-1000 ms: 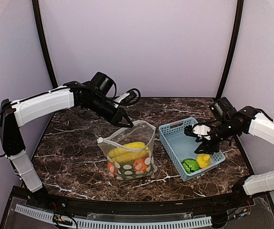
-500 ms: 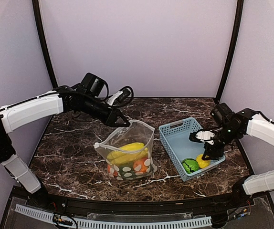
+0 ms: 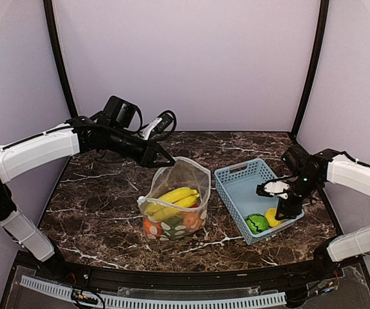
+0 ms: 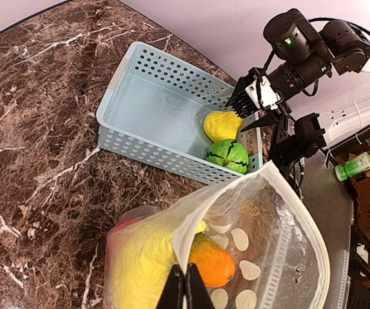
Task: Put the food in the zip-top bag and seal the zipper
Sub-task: Pick up the fake fruit from the bin, then place the fake fruit in the zipper food storage bag, then pick up the fake fruit from the bin.
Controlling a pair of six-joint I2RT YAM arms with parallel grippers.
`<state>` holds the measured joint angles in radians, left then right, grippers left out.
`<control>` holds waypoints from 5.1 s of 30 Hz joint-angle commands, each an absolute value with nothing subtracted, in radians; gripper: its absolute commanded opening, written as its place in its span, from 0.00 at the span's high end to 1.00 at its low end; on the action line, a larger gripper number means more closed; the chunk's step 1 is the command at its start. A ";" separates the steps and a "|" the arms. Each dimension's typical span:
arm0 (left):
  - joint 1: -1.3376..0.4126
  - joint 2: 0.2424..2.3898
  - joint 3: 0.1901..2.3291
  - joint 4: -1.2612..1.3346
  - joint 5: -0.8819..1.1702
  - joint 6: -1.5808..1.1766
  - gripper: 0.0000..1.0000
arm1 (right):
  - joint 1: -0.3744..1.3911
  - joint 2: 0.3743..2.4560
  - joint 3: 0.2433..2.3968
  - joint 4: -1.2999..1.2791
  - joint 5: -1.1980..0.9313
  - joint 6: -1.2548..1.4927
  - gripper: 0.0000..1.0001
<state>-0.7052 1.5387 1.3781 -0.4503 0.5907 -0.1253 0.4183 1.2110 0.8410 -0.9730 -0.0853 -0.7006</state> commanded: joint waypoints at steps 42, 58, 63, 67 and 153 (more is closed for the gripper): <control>-0.710 1.596 1.435 -0.444 0.618 -0.155 0.99 | 0.540 1.471 1.730 -1.005 -0.800 -0.656 0.68; -0.710 1.598 1.493 -0.544 0.604 -0.079 0.99 | 0.859 1.739 1.794 -1.056 -0.534 -0.706 0.67; -0.710 1.595 1.475 -0.533 0.613 -0.075 0.99 | 0.919 1.795 1.800 -1.073 -0.432 -0.720 0.67; -0.710 1.596 1.472 -0.528 0.638 -0.080 0.99 | 0.962 1.834 1.806 -1.073 -0.357 -0.734 0.67; -0.710 1.604 1.381 -0.497 0.616 -0.078 0.99 | 0.405 1.282 0.963 -1.019 -0.462 -0.748 0.11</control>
<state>-0.7052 1.6508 1.4021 -0.4877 0.6201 -0.0891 0.4095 1.2247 0.9756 -0.9974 -0.3862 -0.7216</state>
